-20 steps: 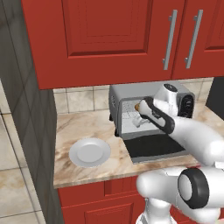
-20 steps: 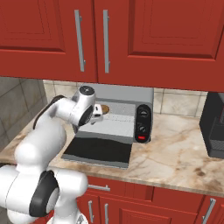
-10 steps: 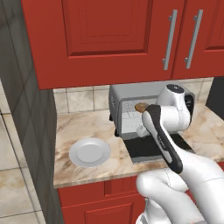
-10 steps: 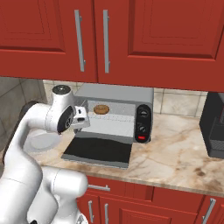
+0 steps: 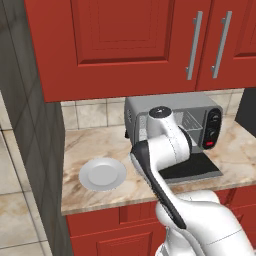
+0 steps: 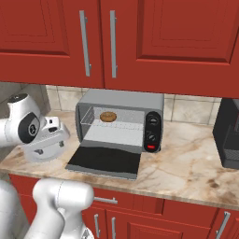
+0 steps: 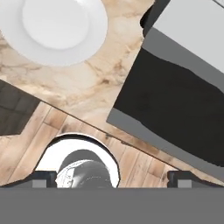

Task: Pick up the bagel from the plate, place it on the toaster oven rack, close the door, and set the timer.

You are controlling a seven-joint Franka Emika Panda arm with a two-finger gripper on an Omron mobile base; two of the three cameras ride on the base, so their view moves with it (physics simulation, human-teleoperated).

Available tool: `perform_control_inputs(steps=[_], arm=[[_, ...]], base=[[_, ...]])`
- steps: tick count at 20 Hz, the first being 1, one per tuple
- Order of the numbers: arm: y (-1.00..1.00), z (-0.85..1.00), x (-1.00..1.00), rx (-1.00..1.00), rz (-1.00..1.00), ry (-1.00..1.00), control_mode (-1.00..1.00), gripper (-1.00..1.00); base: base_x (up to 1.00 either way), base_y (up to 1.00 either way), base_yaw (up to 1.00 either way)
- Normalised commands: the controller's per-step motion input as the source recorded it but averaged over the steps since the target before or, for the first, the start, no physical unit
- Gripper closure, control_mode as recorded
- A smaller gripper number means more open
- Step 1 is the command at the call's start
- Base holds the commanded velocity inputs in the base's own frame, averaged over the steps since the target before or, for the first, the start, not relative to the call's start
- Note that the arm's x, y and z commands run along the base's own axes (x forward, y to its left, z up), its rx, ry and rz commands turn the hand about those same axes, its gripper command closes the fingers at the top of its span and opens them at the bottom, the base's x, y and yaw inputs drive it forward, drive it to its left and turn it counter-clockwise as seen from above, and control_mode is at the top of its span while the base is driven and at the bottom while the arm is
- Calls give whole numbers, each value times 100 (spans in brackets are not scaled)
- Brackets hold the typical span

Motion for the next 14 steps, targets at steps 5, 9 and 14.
perform_control_inputs(steps=[5,9,14], arm=[[31,-4,0,-26,-1,0,-100,-100],[7,-21,0,-24,-6,0,-100,-100],[0,-37,14,-18,-9,0,-100,-100]], base=[[0,0,0],[0,0,0],[0,0,0]])
